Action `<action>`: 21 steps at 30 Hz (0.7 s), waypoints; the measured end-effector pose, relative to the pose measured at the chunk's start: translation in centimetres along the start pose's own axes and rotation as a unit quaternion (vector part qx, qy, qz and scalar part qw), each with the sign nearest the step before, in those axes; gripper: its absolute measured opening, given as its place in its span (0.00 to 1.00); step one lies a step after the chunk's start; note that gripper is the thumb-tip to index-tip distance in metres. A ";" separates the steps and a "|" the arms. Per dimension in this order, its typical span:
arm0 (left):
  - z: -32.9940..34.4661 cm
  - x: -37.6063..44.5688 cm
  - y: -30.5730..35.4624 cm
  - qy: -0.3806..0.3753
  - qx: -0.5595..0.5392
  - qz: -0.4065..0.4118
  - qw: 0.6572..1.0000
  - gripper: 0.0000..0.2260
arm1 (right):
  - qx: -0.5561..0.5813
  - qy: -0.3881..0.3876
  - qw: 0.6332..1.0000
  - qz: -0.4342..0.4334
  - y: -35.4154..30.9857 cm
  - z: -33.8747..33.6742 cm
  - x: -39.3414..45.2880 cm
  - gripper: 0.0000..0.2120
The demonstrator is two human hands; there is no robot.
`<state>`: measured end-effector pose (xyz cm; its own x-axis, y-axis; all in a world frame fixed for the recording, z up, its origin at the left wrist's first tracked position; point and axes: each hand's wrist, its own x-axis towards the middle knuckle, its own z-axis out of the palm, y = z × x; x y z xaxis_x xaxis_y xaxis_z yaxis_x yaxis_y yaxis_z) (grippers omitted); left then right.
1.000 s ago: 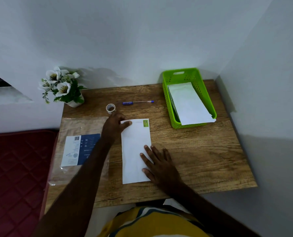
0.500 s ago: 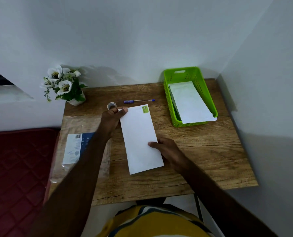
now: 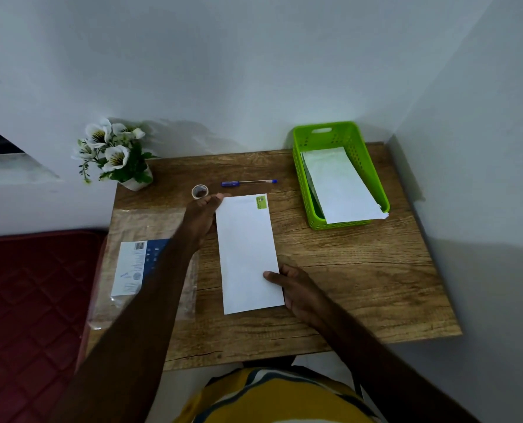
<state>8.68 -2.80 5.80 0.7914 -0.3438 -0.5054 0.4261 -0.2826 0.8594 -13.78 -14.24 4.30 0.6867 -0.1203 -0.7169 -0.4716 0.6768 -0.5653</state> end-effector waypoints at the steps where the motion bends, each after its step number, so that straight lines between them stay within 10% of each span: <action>1: 0.0 -0.1 0.0 -0.003 0.000 0.000 1.000 0.11 | 0.004 0.000 1.000 0.001 0.1 0.0 0.0 0.13; 12: -0.2 0.2 0.2 -0.004 -0.018 -0.004 1.000 0.13 | -0.041 0.014 0.998 -0.034 -0.7 0.3 -1.5 0.15; 21: -1.1 -0.2 1.4 0.005 -0.026 0.005 1.000 0.22 | -0.190 0.110 0.932 -0.289 -11.0 1.1 -9.3 0.08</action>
<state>9.63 -2.14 7.21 0.8002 -0.3376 -0.4956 0.4396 -0.2320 0.8677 -14.34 -19.74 17.60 0.7769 -0.5584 -0.2909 -0.2489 0.1520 -0.9565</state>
